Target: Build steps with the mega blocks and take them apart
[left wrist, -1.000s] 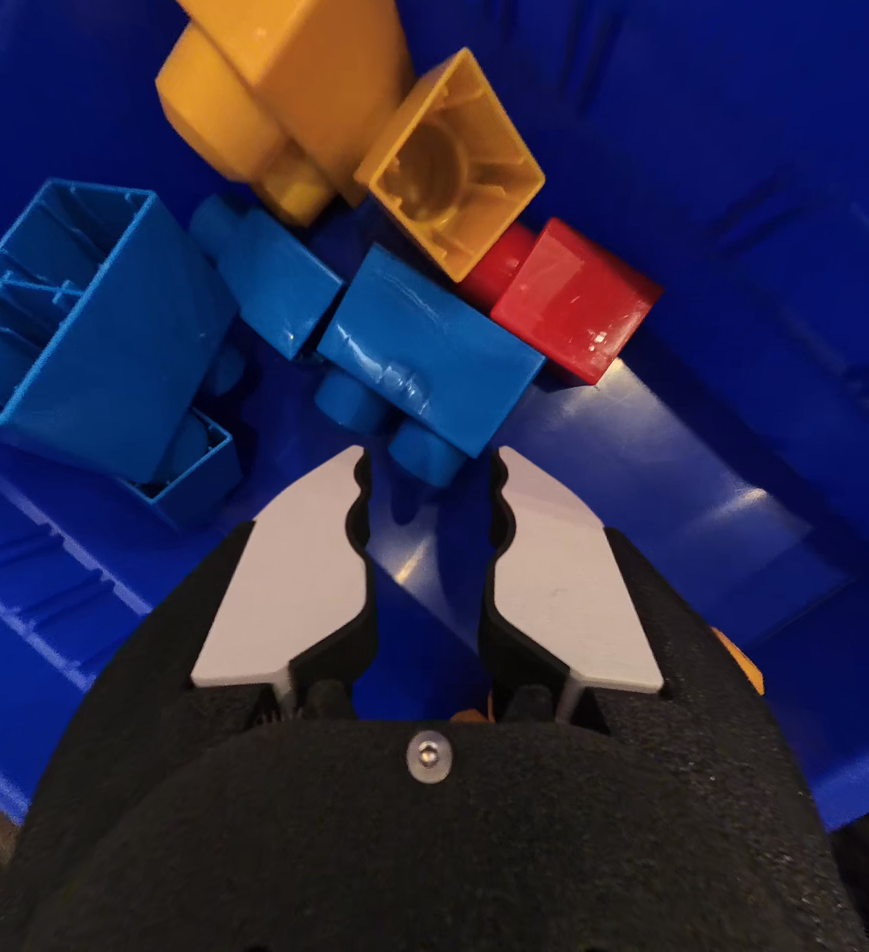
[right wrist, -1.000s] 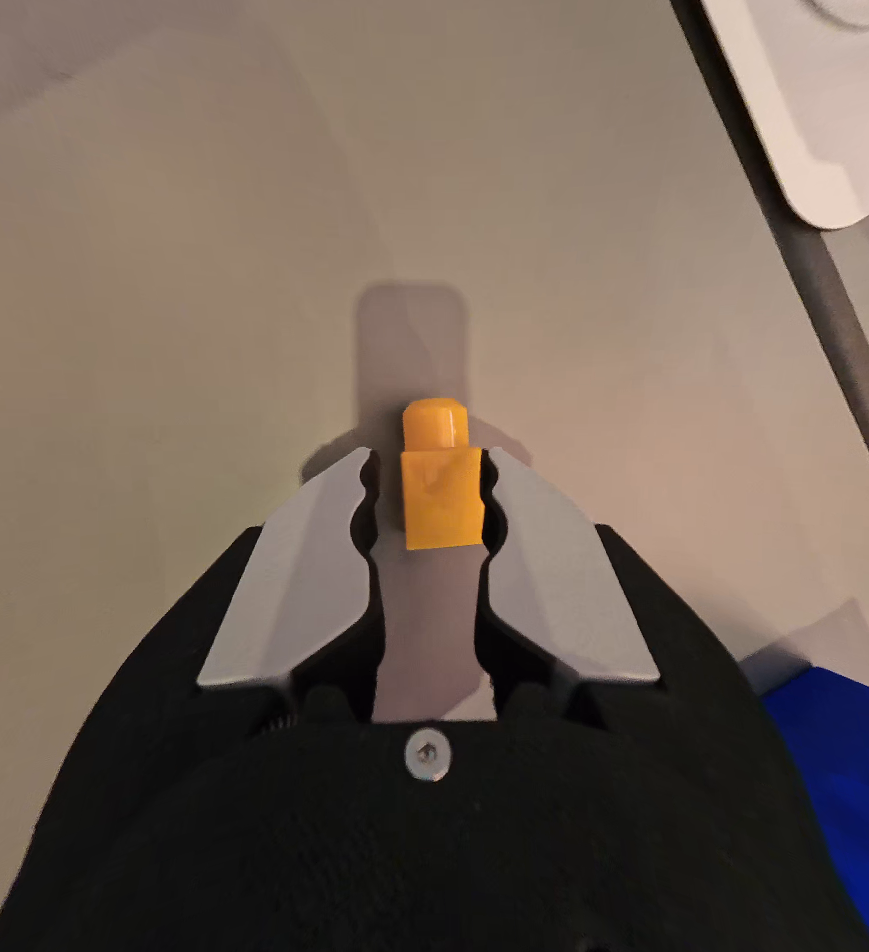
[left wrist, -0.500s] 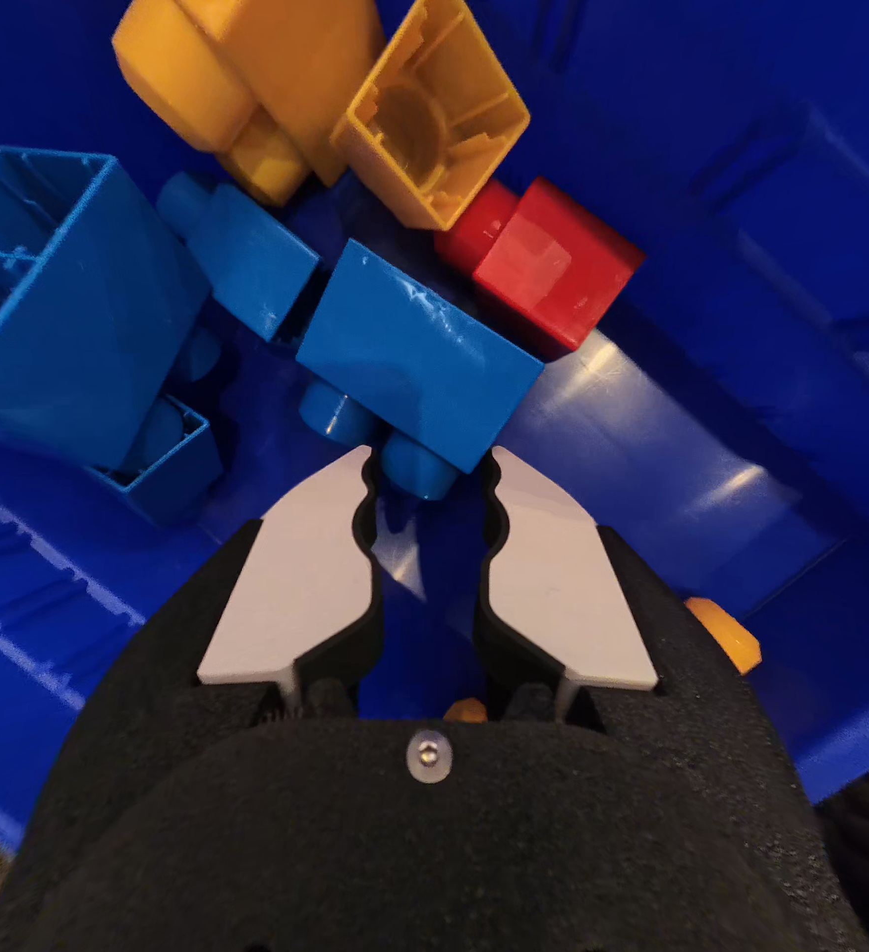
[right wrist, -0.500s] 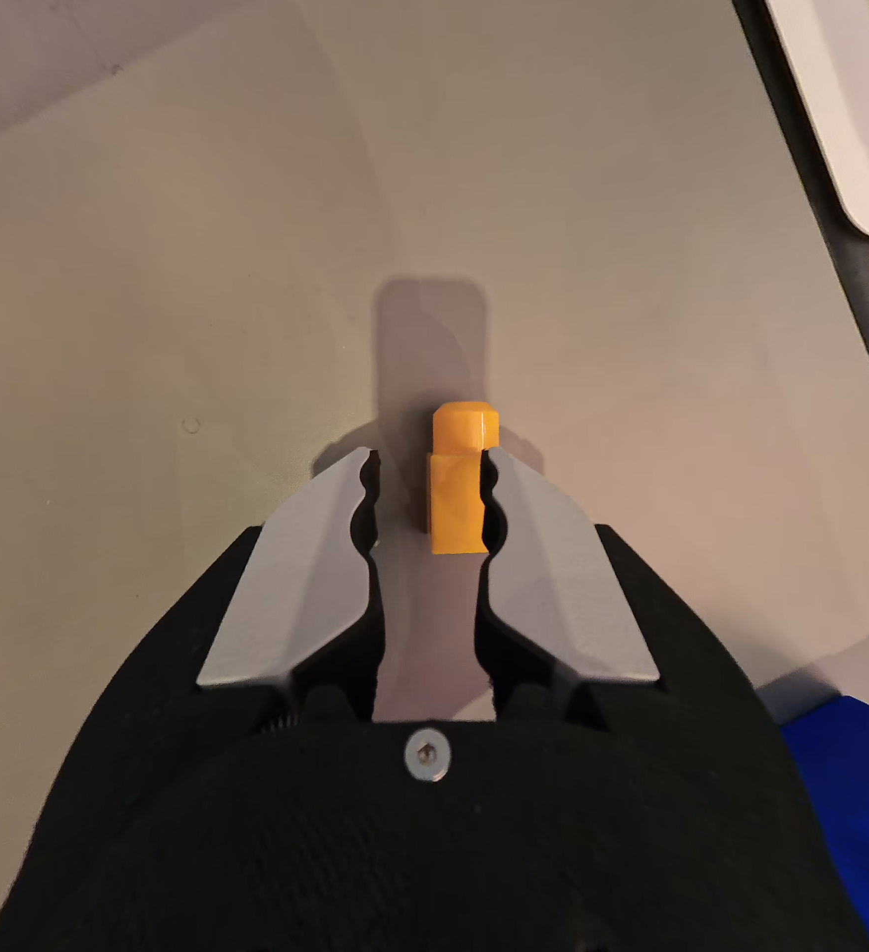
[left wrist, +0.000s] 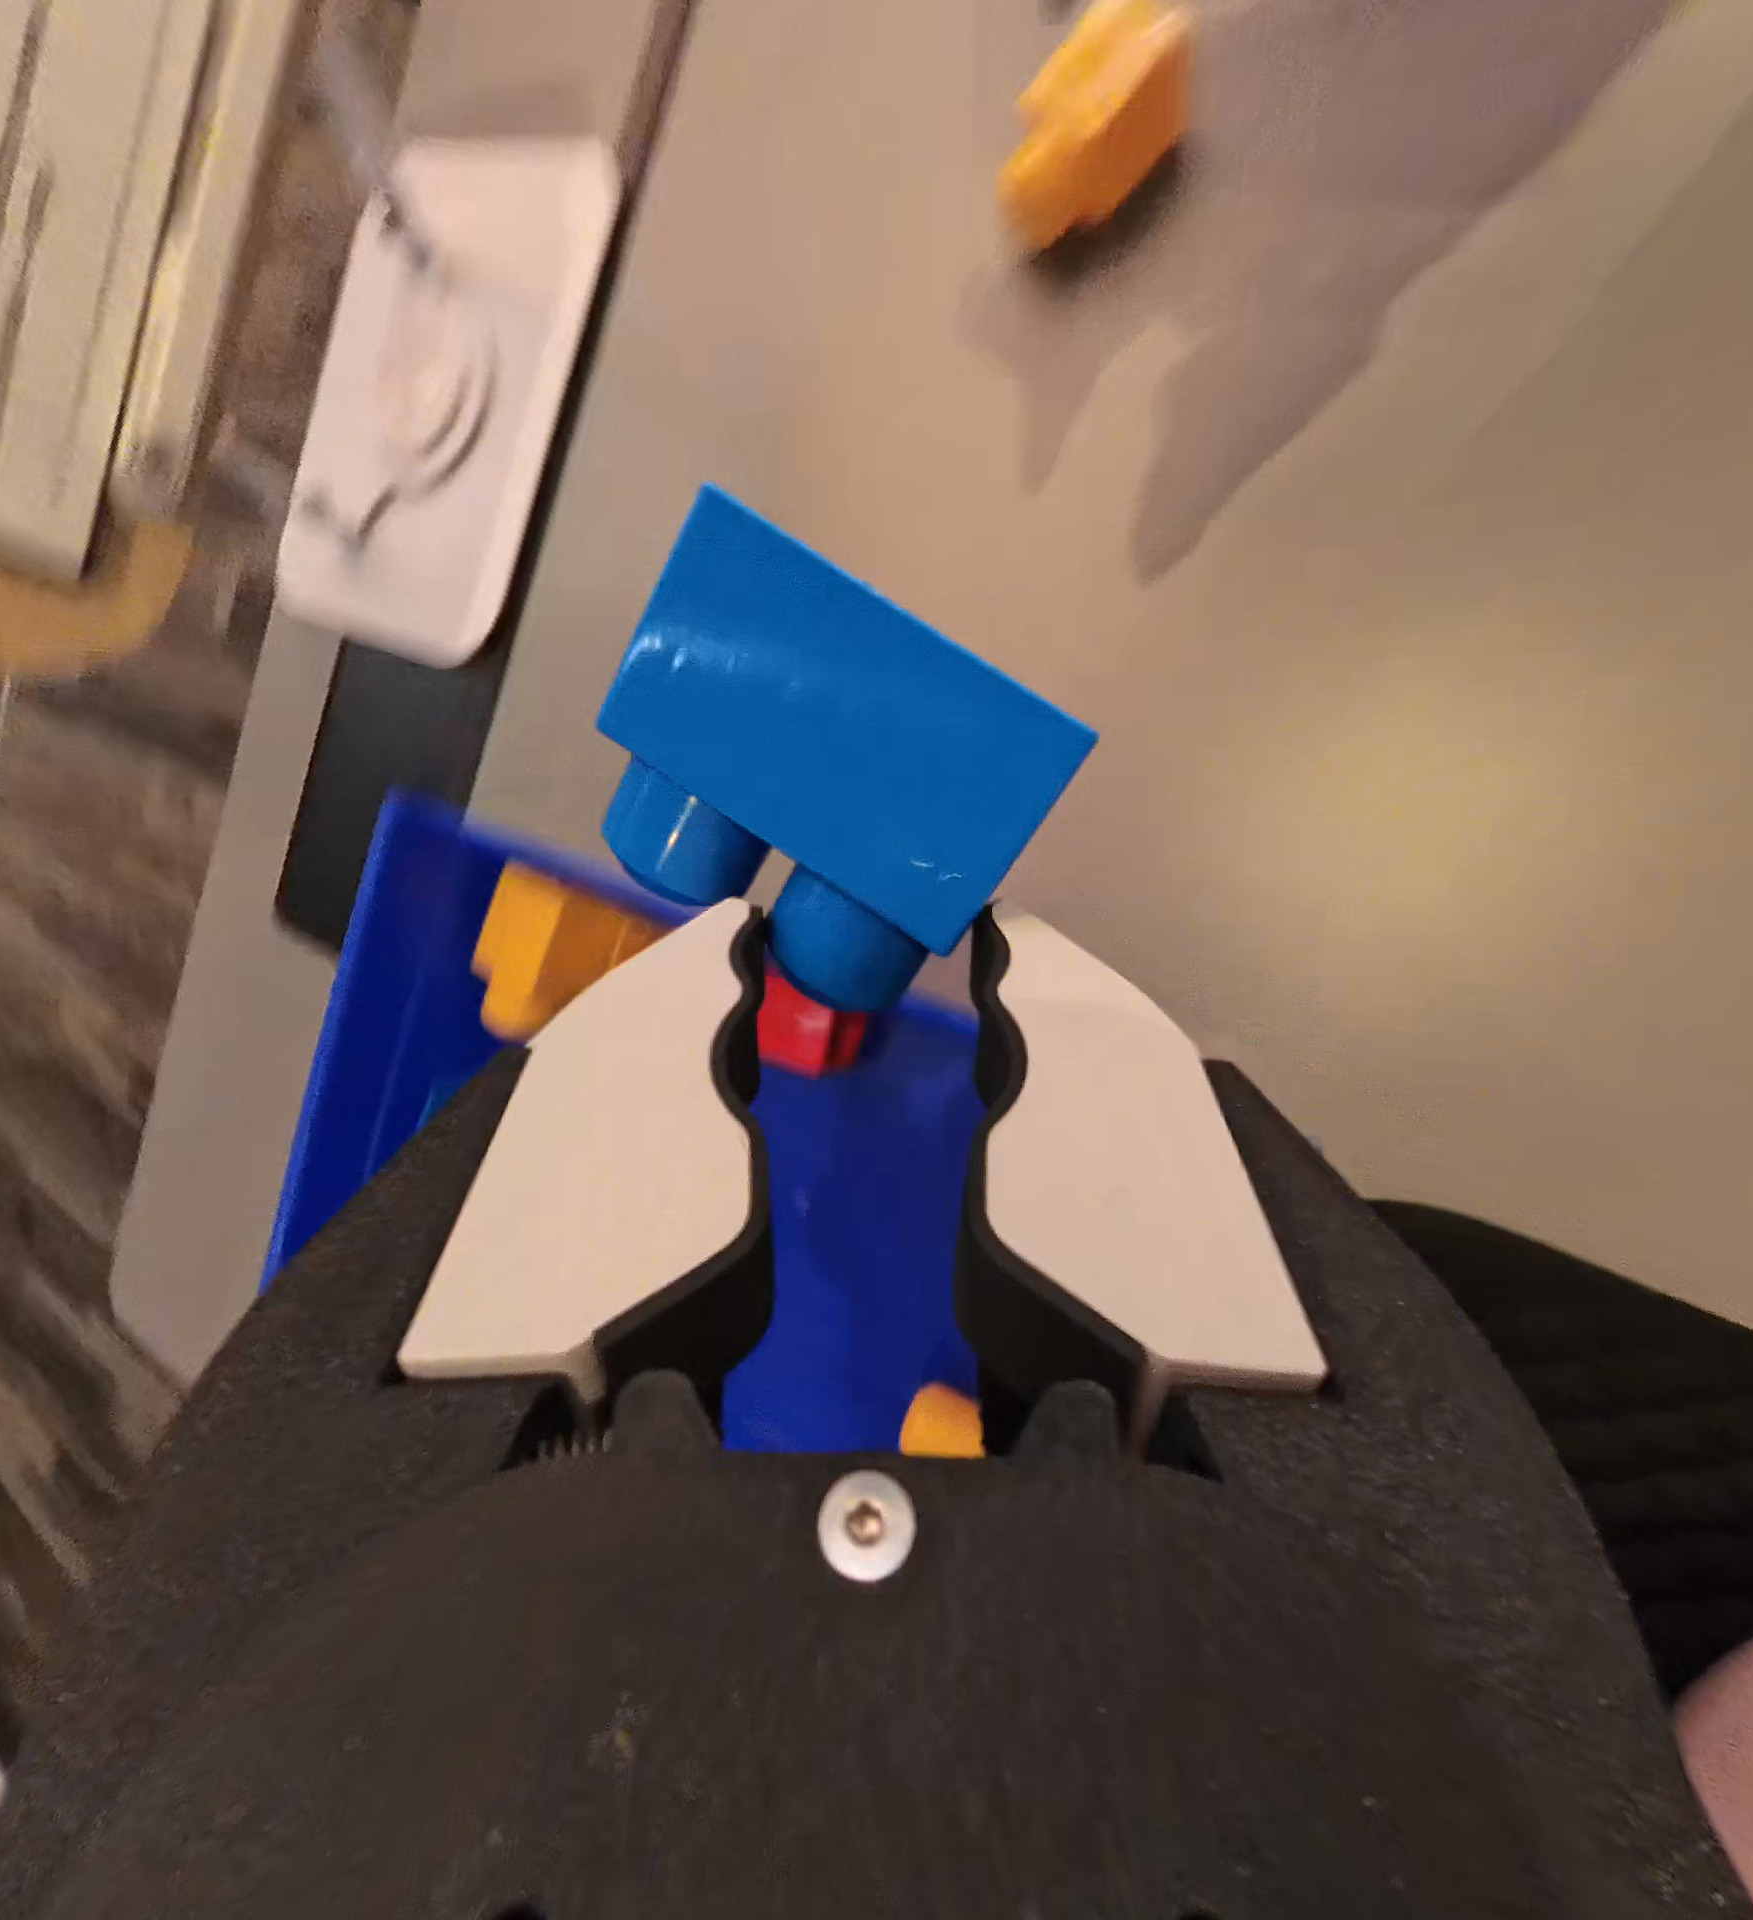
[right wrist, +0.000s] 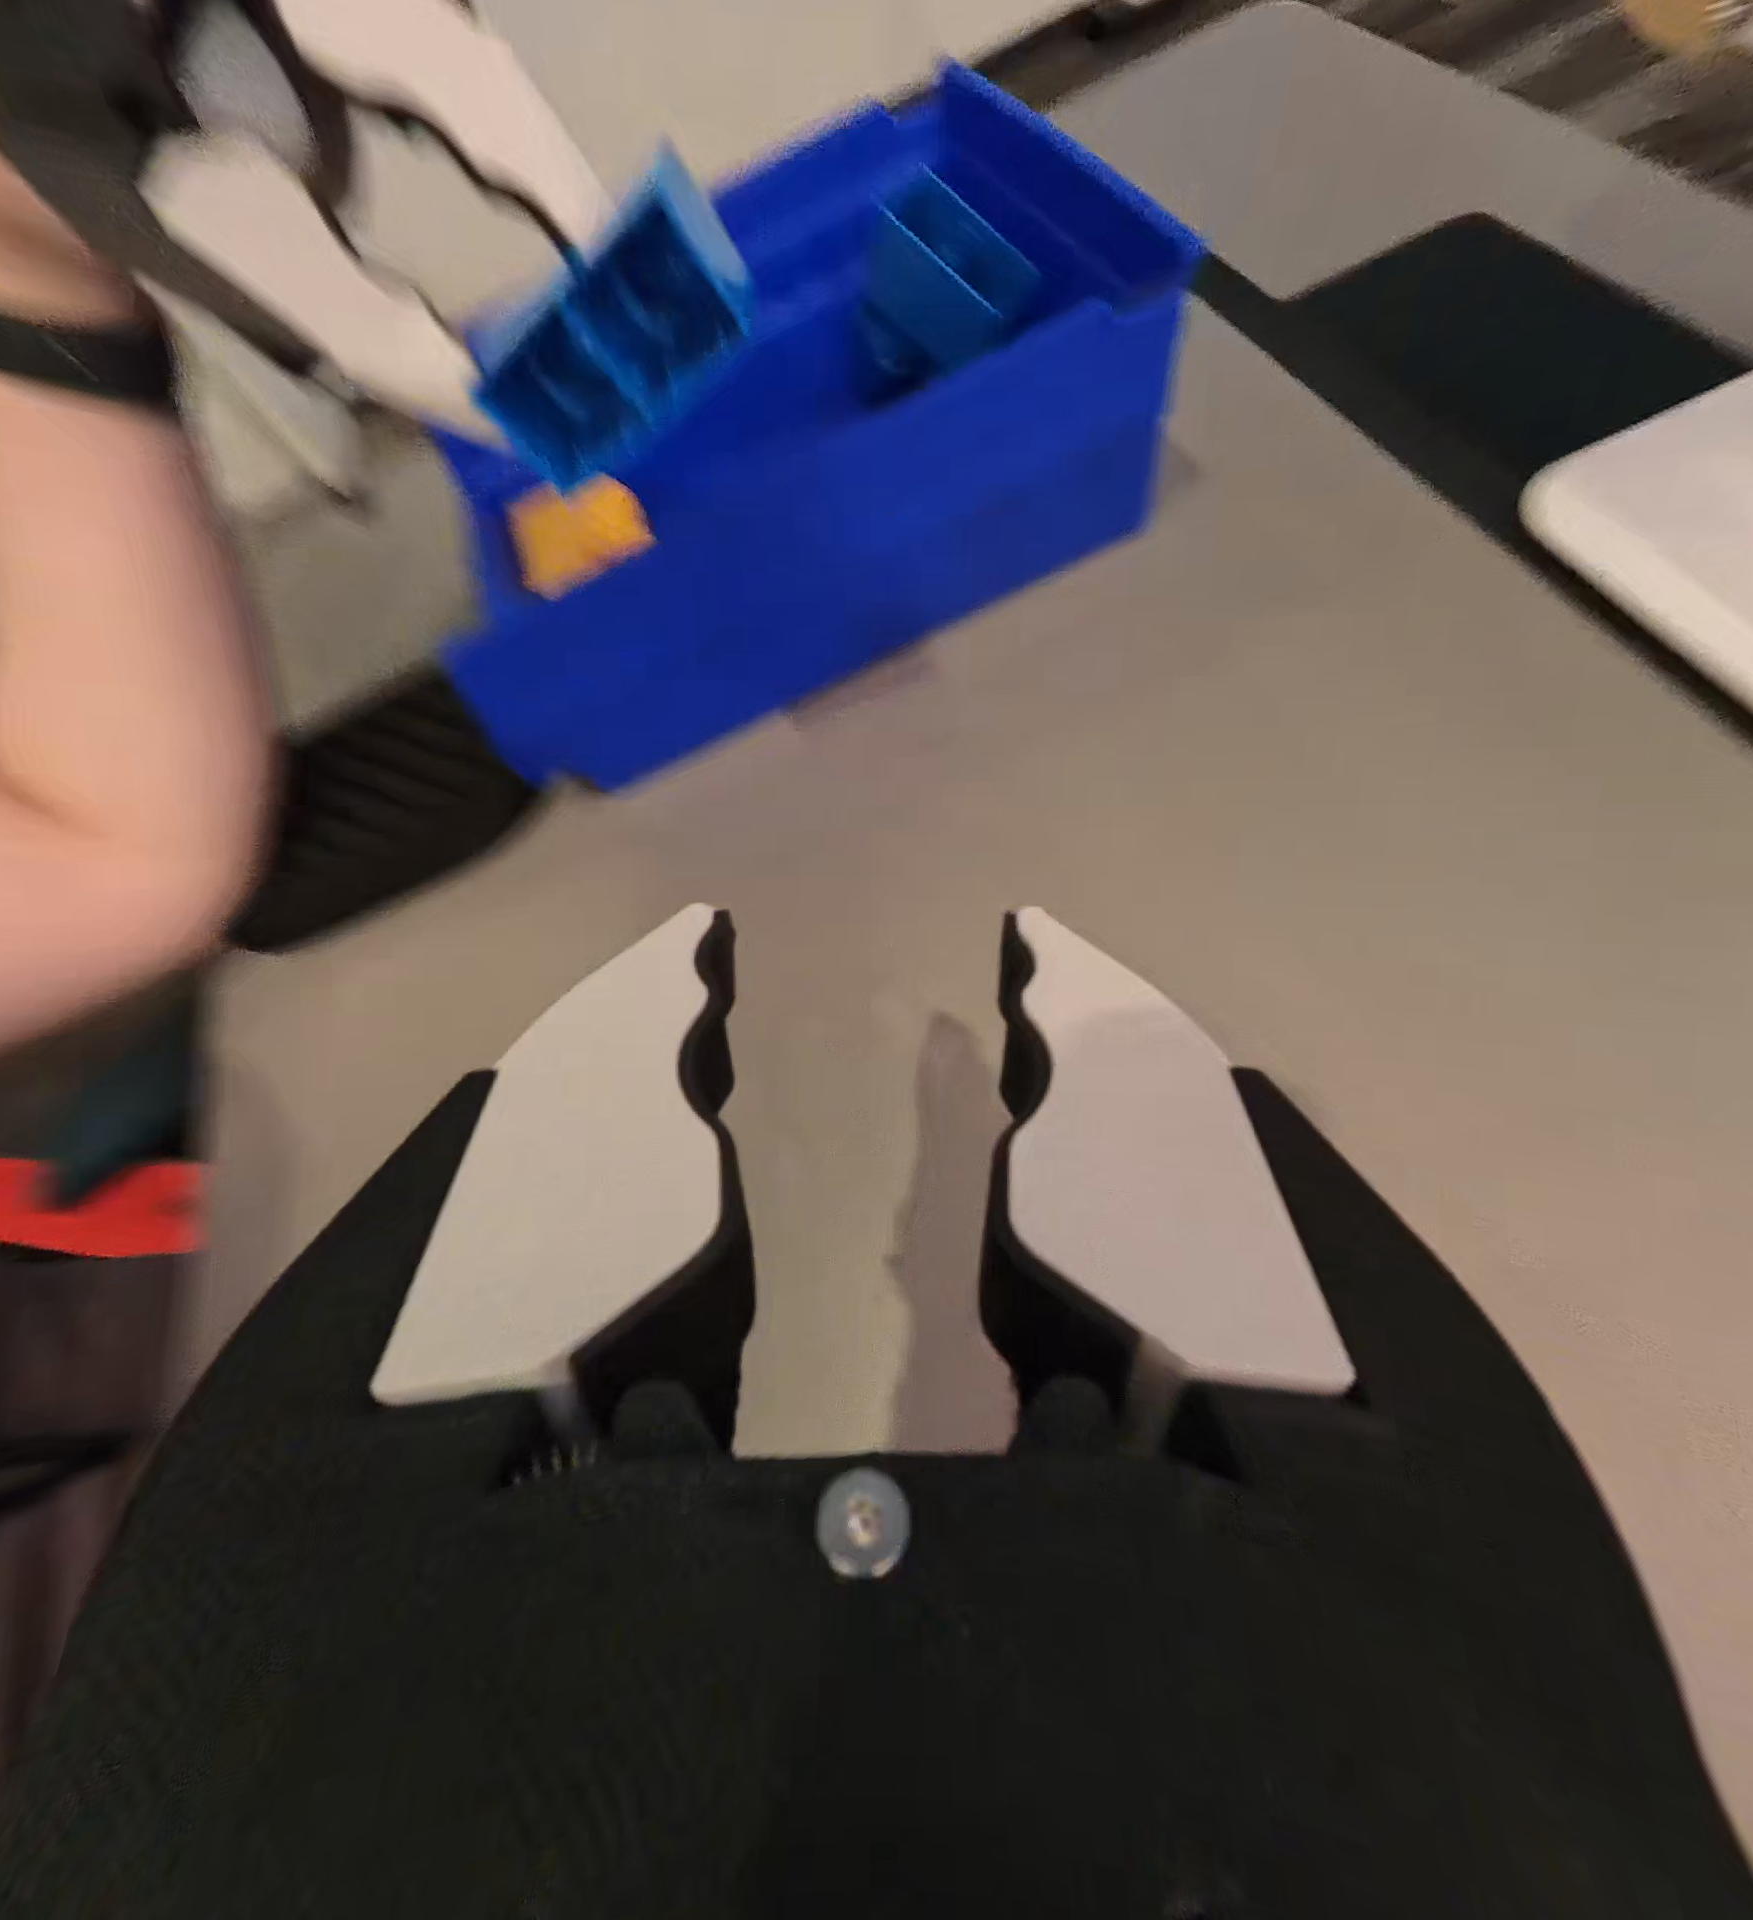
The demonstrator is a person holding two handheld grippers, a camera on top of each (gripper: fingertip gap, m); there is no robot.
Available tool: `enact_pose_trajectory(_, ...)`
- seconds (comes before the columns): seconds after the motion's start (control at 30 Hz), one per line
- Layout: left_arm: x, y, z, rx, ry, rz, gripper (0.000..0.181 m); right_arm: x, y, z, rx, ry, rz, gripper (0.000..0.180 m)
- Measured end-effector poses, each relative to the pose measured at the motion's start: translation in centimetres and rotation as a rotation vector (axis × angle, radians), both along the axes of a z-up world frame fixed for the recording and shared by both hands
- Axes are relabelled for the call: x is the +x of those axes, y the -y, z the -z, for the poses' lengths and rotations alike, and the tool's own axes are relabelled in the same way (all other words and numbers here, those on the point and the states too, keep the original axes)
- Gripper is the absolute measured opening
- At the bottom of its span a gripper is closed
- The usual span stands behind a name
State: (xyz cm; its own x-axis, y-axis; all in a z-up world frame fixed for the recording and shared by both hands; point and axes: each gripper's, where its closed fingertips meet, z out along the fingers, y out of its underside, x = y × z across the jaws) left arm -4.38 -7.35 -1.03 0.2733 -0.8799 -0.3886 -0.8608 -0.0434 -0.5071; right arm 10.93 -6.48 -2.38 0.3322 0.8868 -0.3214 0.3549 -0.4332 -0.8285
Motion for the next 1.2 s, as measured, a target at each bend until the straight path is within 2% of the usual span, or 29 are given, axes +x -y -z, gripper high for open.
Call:
enact_pose_trajectory(0.13, 7.7, 4.9, 0.3, -0.013, -0.021, 0.308, 0.038, -1.2, 3.0, -2.8, -0.371, -0.286, -0.145, 0.055)
enact_pose_trajectory(0.23, 10.1, 6.3, 1.6, -0.025, -0.077, 0.385, 0.038, -1.1, 4.7, -3.1, -0.561, -0.334, -0.256, 0.055)
enact_pose_trajectory(0.3, 10.5, 6.5, 2.6, -0.047, -0.118, 0.394, 0.038, -1.1, 6.3, -2.4, -0.671, -0.297, -0.346, 0.056)
enact_pose_trajectory(0.33, 10.7, 6.6, 2.9, -0.055, -0.123, 0.402, 0.038, -1.2, 6.8, -1.6, -0.692, -0.250, -0.367, 0.061)
enact_pose_trajectory(0.53, 11.7, 7.1, 2.8, -0.087, -0.057, 0.458, 0.036, -1.2, 7.6, 0.3, -0.740, -0.179, -0.450, 0.043)
enact_pose_trajectory(0.57, 11.8, 6.7, 2.3, -0.090, -0.015, 0.438, 0.038, -1.0, 7.4, 0.0, -0.727, -0.198, -0.456, 0.038)
enact_pose_trajectory(0.63, 11.9, 5.2, 0.9, -0.082, 0.104, 0.364, 0.053, -0.9, 6.6, -1.1, -0.678, -0.262, -0.444, 0.037)
enact_pose_trajectory(0.8, 12.5, 3.1, -1.9, -0.289, 0.471, 0.251, 0.089, 0.2, 3.3, -4.5, -0.429, -0.437, -0.337, 0.037)
enact_pose_trajectory(0.9, 14.2, 2.0, -4.3, -0.428, 0.755, 0.215, 0.083, 1.0, 1.8, -6.8, -0.144, -0.508, -0.257, 0.037)
enact_pose_trajectory(1.0, 15.6, 1.9, -6.3, -0.529, 1.005, 0.263, 0.059, 1.7, 1.8, -8.9, 0.115, -0.559, -0.206, 0.037)
enact_pose_trajectory(1.07, 16.1, 1.2, -6.6, -0.418, 1.060, 0.276, 0.060, 2.1, 2.1, -10.0, 0.206, -0.599, -0.194, 0.037)
enact_pose_trajectory(1.2, 16.8, 1.9, -7.1, -0.229, 1.047, 0.318, 0.053, 2.5, 2.7, -10.9, 0.327, -0.623, -0.191, 0.037)
